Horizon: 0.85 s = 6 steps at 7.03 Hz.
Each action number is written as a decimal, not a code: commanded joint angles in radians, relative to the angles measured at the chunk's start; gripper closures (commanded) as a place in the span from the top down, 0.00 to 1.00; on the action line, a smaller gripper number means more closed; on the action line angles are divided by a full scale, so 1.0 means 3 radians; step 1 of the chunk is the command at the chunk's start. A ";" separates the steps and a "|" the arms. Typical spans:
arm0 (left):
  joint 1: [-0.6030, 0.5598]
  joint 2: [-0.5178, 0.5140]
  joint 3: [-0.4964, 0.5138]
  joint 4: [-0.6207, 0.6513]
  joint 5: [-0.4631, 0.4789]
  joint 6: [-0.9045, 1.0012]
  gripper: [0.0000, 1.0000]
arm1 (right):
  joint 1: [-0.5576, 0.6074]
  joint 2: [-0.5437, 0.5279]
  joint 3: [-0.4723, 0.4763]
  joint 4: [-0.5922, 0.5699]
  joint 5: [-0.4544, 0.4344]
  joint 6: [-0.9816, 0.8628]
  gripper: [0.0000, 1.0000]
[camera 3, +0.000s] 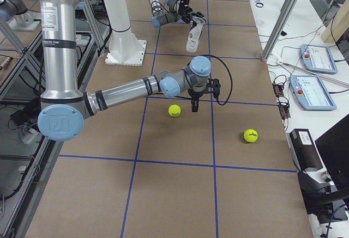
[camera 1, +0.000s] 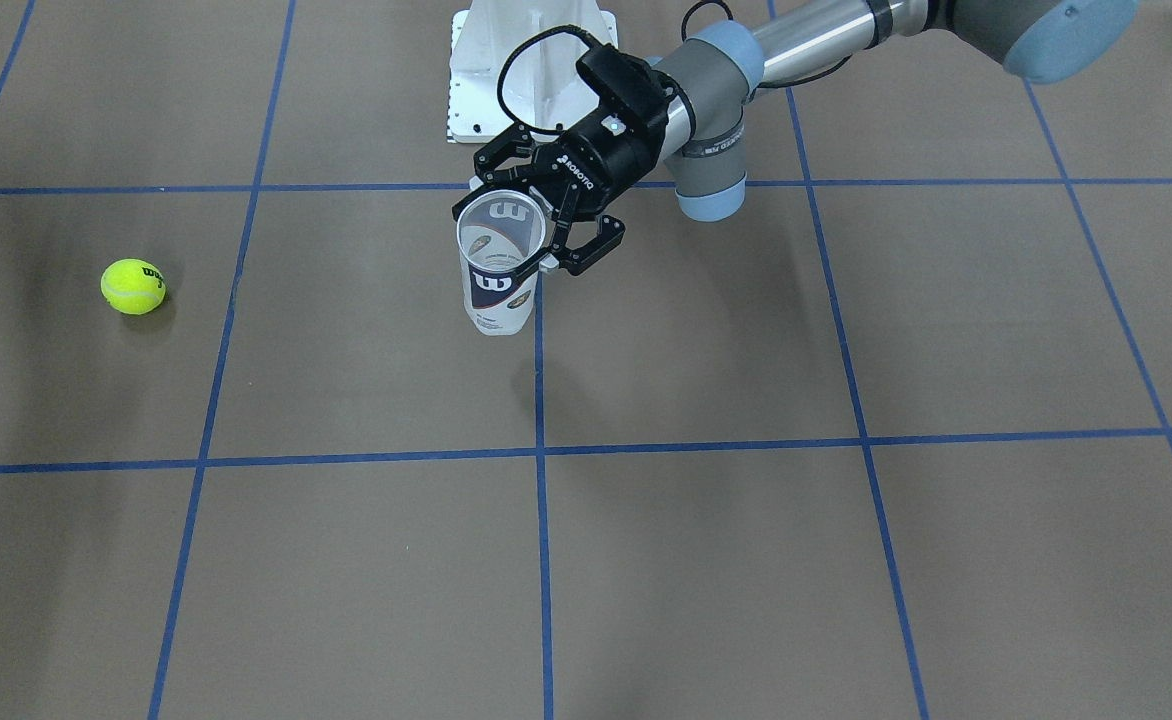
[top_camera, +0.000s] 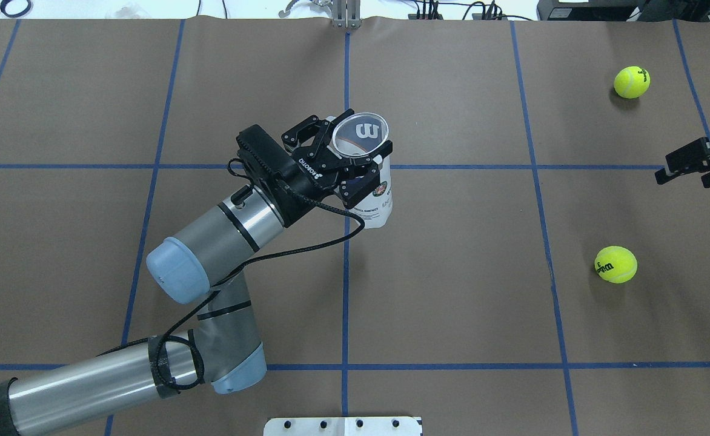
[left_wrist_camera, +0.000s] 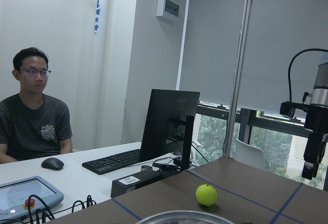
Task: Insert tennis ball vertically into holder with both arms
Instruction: 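Hold the can upright with the left gripper while the right grasps the nearer ball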
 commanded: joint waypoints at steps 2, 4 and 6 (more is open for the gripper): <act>0.0018 0.0009 0.0044 -0.0022 0.0009 0.0006 0.76 | -0.0716 -0.0444 0.0135 0.0485 -0.0555 0.0326 1.00; 0.0018 0.0014 0.0044 -0.0022 0.0009 0.0006 0.77 | -0.1079 -0.0569 0.0130 0.0943 -0.0790 0.0839 1.00; 0.0024 0.0014 0.0044 -0.0022 0.0009 0.0011 0.77 | -0.1245 -0.0574 0.0115 0.1005 -0.1032 0.0809 1.00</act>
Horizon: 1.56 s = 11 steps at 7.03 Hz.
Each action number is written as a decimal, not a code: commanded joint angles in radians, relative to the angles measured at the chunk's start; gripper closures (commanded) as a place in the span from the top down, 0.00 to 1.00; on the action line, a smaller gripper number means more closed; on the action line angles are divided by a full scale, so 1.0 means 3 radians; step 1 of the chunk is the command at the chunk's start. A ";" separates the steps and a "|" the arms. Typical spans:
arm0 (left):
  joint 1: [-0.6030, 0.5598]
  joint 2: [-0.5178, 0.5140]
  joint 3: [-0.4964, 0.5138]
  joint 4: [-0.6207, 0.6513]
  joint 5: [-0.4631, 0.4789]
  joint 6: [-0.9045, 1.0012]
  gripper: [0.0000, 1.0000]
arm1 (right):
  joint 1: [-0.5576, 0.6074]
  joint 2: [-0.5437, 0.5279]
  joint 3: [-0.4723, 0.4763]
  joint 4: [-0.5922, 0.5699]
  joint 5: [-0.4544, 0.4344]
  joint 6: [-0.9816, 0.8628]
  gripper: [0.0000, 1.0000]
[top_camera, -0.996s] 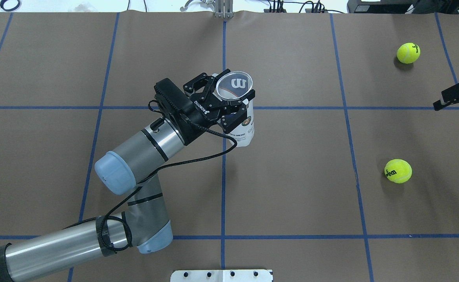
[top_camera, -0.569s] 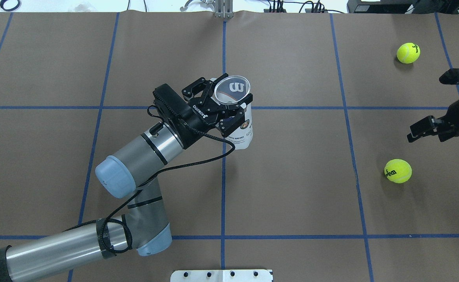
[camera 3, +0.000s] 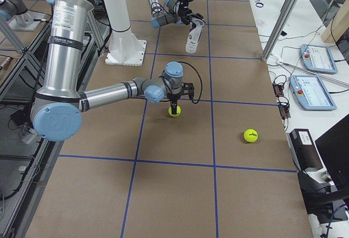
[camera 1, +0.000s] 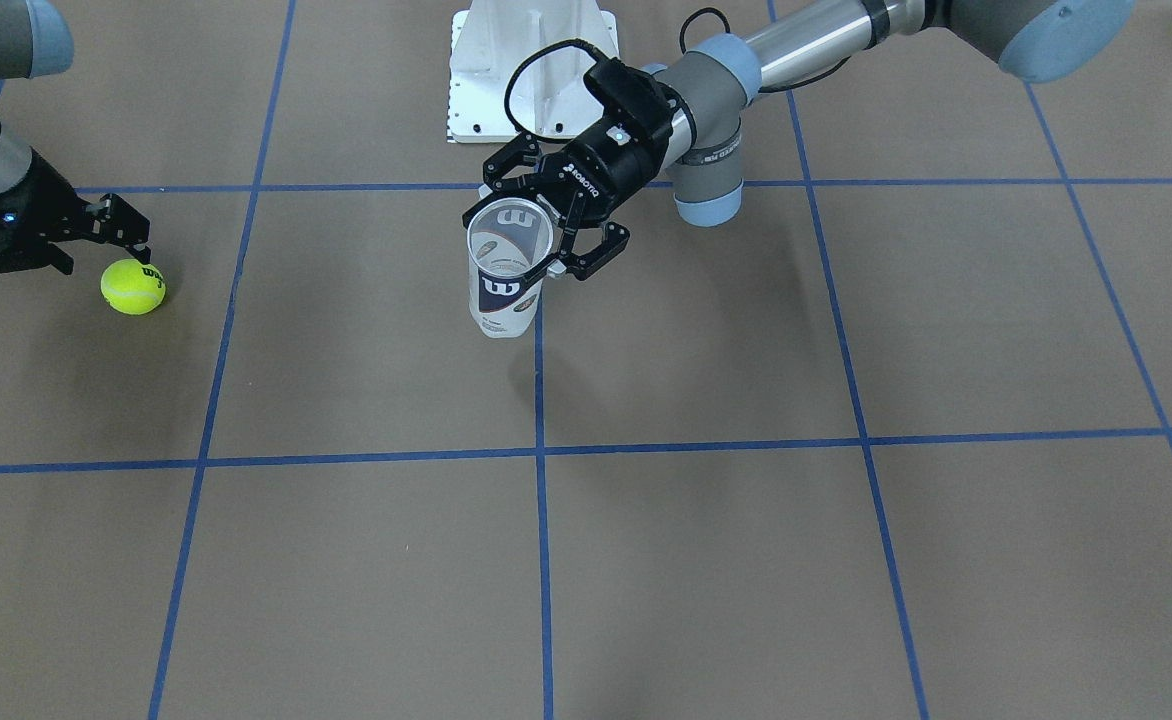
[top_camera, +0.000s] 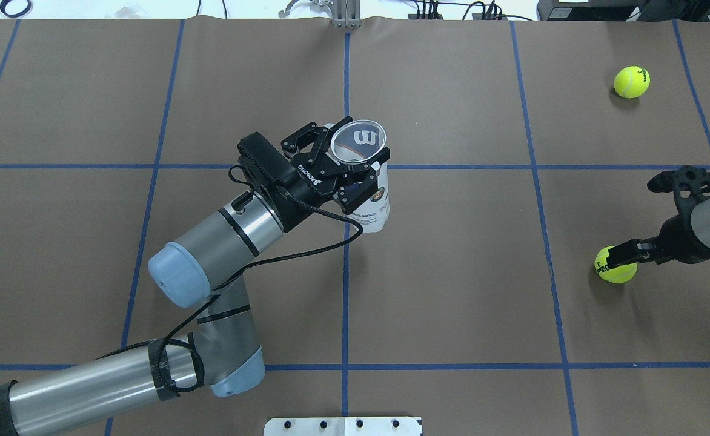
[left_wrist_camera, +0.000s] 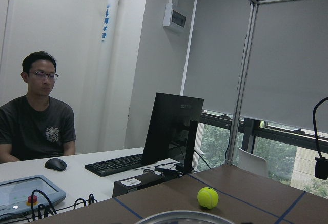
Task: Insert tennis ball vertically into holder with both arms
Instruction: 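Hold the can upright with the left gripper while the right grasps the nearer ball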
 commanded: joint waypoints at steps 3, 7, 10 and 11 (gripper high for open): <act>0.0027 0.0026 0.0010 0.0005 0.0000 0.0004 0.77 | -0.0176 0.0063 -0.0170 0.0091 -0.0216 0.0001 0.99; 0.0032 0.0026 0.0021 0.0005 0.0000 0.0004 0.77 | -0.0197 0.0176 -0.0467 0.0475 -0.0180 0.0068 0.44; 0.0063 0.0042 0.0092 -0.0005 0.0000 0.0004 0.77 | -0.0009 0.0171 -0.0198 0.0303 0.0074 0.0083 0.00; 0.0083 0.0082 0.0133 -0.0036 0.0000 0.0004 0.77 | 0.0114 0.0236 0.0097 -0.0145 0.0207 0.0083 0.00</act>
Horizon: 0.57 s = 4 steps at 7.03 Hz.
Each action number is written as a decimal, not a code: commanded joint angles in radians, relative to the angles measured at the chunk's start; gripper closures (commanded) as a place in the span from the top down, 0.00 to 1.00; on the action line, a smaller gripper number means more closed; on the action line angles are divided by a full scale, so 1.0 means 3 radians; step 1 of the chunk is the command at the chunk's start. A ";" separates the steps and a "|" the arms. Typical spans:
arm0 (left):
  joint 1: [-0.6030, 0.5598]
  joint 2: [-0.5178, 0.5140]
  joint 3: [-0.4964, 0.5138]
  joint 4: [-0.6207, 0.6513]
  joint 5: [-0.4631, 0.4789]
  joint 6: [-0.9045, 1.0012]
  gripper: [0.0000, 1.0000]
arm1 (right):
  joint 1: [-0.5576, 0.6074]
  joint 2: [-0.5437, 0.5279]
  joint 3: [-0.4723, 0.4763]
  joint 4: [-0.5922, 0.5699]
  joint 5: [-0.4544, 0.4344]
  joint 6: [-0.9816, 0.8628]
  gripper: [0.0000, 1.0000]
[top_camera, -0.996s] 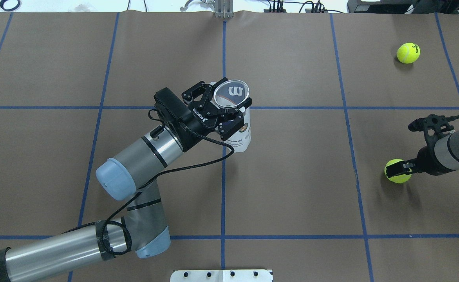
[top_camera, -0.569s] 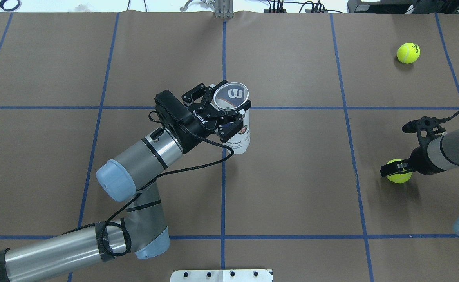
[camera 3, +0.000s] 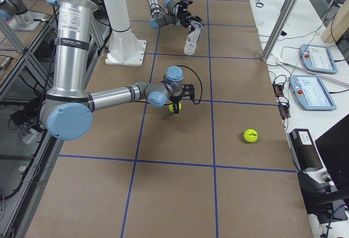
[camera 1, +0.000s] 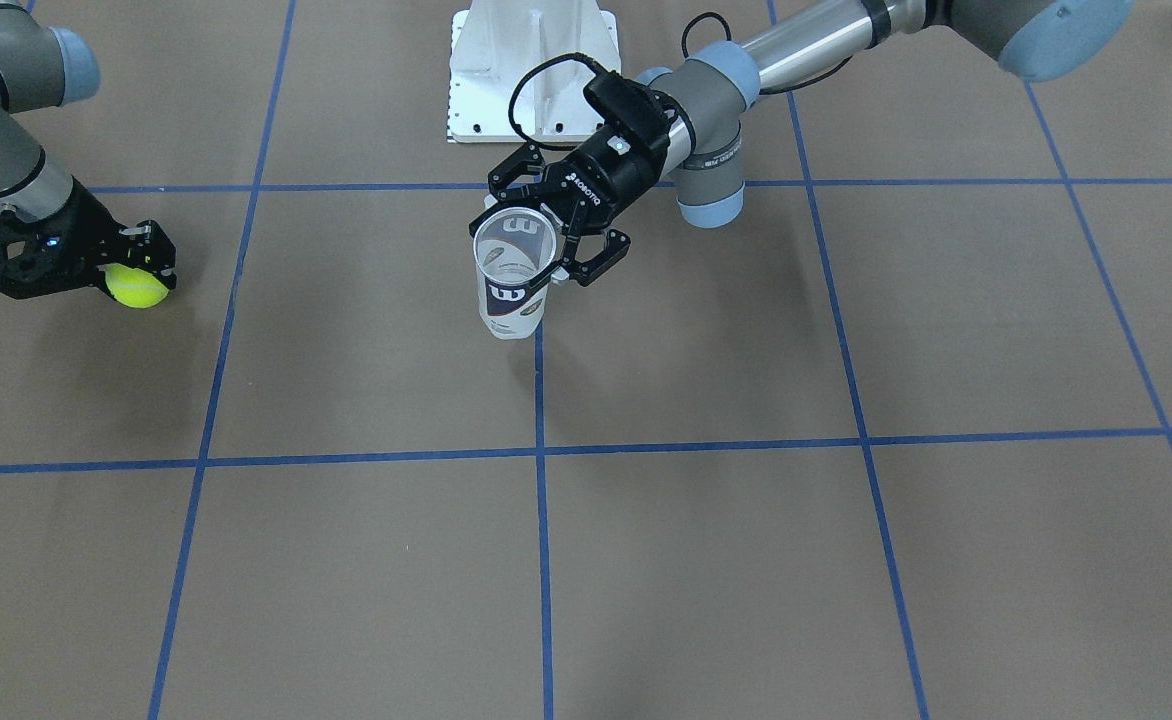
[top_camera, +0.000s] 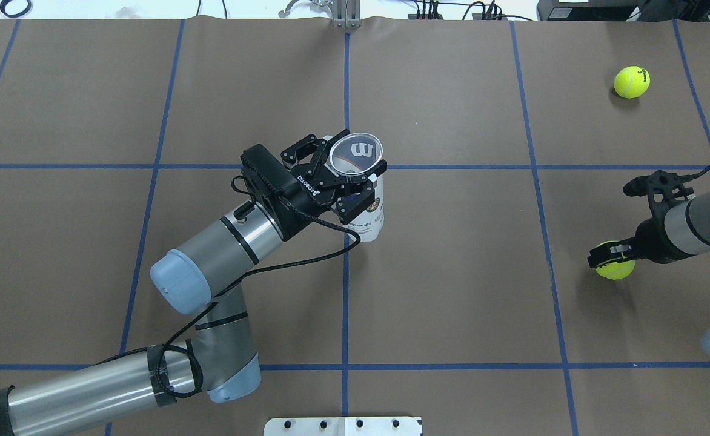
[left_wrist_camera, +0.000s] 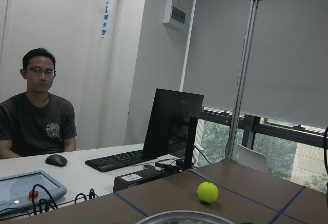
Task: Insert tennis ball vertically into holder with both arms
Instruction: 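Hold the can upright with the left gripper while the right grasps the nearer ball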
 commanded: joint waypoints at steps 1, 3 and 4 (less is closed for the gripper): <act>0.0045 0.0058 0.0111 -0.0188 0.0000 0.0005 0.77 | 0.0207 0.0342 0.0486 -0.0925 0.0184 0.0006 0.00; 0.0051 0.0048 0.0208 -0.0348 0.0005 0.0136 0.77 | 0.0223 0.1007 0.0625 -0.1877 0.0184 0.0021 0.00; 0.0061 0.0043 0.0213 -0.0399 0.0005 0.0193 0.77 | 0.0223 0.1334 0.0656 -0.2256 0.0179 0.0051 0.00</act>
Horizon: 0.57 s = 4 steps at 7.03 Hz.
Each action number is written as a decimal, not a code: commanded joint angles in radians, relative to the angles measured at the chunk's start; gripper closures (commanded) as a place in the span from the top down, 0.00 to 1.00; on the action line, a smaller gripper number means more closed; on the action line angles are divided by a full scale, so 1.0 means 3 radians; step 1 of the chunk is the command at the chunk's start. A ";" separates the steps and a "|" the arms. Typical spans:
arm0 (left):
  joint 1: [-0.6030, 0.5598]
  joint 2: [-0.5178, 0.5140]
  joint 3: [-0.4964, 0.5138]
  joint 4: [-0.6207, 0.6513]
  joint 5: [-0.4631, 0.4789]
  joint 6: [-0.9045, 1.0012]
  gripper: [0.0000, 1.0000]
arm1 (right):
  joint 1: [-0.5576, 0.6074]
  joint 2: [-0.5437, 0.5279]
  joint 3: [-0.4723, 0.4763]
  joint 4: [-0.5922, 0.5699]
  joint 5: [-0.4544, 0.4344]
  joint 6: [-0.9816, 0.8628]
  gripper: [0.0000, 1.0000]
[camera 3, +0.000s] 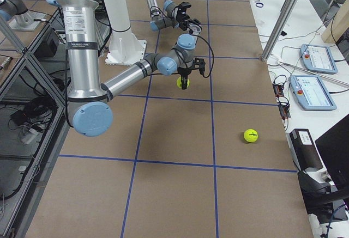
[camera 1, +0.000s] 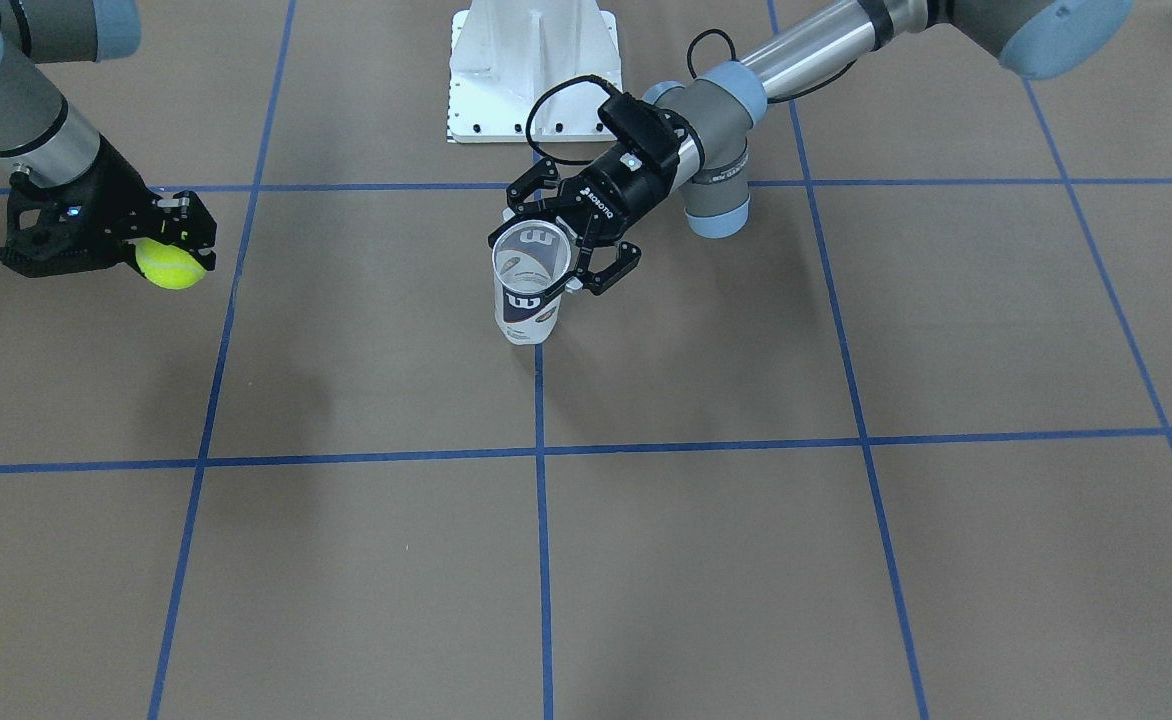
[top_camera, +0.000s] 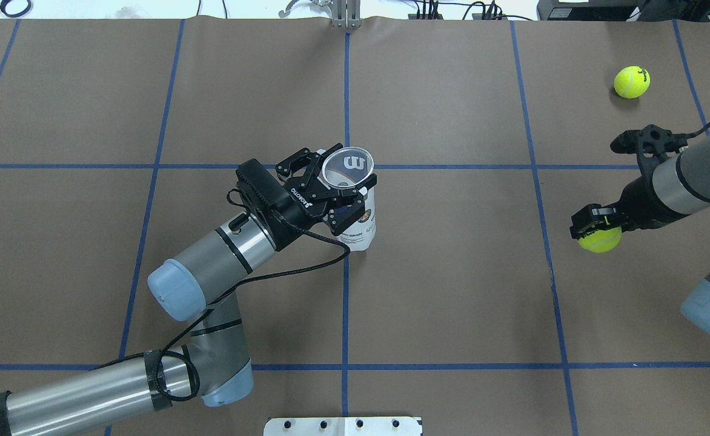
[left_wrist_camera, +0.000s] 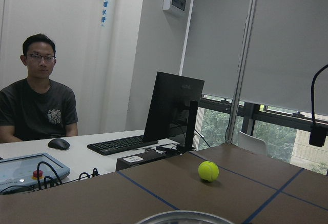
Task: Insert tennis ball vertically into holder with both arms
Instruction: 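Carry the tennis ball with the right gripper over the can's opening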
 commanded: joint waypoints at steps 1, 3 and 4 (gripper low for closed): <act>0.0016 -0.0030 0.0013 -0.0081 0.0001 0.0254 0.77 | -0.0019 0.0711 0.0052 -0.0821 0.0005 0.0200 0.00; 0.0016 -0.0036 0.0002 -0.0082 0.0001 0.0444 0.76 | -0.0125 0.0979 0.0072 -0.0957 0.0026 0.0445 0.00; 0.0041 -0.0026 0.0017 -0.0082 0.0001 0.0475 0.76 | -0.0197 0.1102 0.0067 -0.0962 0.0026 0.0594 0.00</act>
